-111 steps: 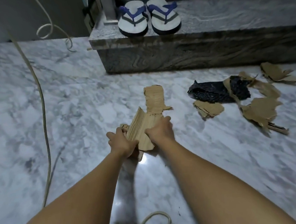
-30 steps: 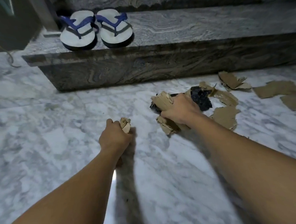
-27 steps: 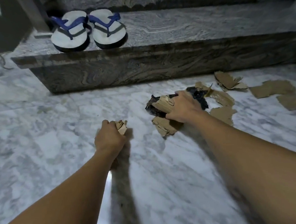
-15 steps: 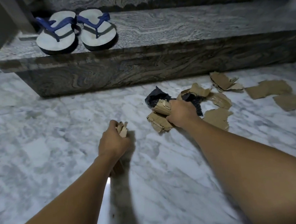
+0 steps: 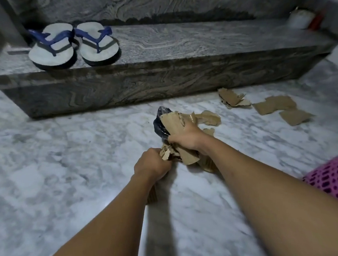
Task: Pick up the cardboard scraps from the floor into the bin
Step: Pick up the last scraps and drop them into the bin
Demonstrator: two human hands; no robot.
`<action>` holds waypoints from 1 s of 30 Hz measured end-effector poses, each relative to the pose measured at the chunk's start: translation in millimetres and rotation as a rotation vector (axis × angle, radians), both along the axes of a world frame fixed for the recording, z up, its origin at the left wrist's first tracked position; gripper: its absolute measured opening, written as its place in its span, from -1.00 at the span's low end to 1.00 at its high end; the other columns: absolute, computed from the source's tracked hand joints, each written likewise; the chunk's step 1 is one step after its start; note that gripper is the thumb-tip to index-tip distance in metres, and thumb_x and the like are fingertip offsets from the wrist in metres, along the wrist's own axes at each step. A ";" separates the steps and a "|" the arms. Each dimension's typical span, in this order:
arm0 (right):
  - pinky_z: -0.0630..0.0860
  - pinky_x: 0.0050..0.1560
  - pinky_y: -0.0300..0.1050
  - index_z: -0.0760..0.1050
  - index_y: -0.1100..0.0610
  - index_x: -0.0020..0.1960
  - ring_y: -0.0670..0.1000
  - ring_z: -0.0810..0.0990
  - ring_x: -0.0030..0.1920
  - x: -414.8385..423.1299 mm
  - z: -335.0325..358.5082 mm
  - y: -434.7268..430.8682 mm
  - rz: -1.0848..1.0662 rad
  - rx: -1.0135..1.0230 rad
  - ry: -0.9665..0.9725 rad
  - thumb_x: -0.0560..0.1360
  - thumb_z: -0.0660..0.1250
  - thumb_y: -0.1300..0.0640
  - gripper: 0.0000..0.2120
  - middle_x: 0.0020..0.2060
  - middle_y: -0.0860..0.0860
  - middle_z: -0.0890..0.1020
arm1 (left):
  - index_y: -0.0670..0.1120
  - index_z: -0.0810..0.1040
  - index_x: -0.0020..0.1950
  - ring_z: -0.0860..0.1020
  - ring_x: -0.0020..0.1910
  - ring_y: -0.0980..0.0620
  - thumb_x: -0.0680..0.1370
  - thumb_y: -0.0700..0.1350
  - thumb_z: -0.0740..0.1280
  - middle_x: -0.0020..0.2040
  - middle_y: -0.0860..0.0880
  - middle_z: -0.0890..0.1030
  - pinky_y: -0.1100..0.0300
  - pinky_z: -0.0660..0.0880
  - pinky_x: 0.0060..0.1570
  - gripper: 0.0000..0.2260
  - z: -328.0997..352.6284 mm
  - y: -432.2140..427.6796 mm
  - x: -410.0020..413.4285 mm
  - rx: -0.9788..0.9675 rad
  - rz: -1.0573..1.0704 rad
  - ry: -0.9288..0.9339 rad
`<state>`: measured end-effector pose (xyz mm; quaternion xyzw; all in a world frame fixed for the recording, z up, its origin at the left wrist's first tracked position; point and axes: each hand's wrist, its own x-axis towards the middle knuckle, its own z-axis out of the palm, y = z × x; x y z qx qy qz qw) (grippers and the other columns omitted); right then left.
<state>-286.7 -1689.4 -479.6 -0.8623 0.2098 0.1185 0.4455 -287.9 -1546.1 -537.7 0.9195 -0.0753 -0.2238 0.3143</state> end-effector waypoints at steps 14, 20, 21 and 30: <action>0.40 -0.38 -0.16 0.50 0.21 -0.06 0.03 0.52 -0.28 -59.9 46.6 -50.8 -0.417 0.038 -0.061 0.38 0.43 0.07 -0.75 -0.23 0.08 0.55 | -0.06 0.52 -0.32 0.57 -0.25 -0.12 0.39 0.10 0.39 -0.32 -0.04 0.57 0.20 0.33 -0.39 -0.75 30.9 -4.4 -14.7 0.024 0.091 -0.106; 0.45 -0.34 -0.15 0.47 0.20 0.04 0.07 0.56 -0.22 -84.9 0.4 -59.3 -0.321 -0.291 0.162 0.27 0.50 -0.12 -0.48 -0.12 0.09 0.58 | -0.05 0.56 -0.23 0.59 -0.22 -0.11 0.40 0.08 0.39 -0.25 -0.05 0.61 0.19 0.41 -0.32 -0.80 28.0 -12.8 -14.5 0.013 0.066 -0.134; 0.52 -0.25 -0.11 0.48 0.19 0.07 0.11 0.59 -0.16 -84.8 -8.7 -58.1 -0.303 -0.310 0.179 0.22 0.51 -0.16 -0.41 -0.06 0.10 0.60 | -0.05 0.57 -0.21 0.58 -0.21 -0.11 0.39 0.07 0.40 -0.25 -0.04 0.61 0.18 0.42 -0.30 -0.81 27.7 -13.9 -12.8 0.008 0.081 -0.140; 0.47 0.01 -0.07 0.49 0.07 0.22 0.16 0.58 0.13 -70.7 -28.5 -44.2 -0.010 -0.572 0.210 0.38 0.49 -0.13 -0.49 0.13 0.08 0.61 | -0.11 0.52 -0.31 0.58 -0.22 -0.16 0.42 -0.03 0.37 -0.29 -0.09 0.58 0.17 0.40 -0.36 -0.81 -3.6 -17.6 -6.3 -0.093 0.135 -0.241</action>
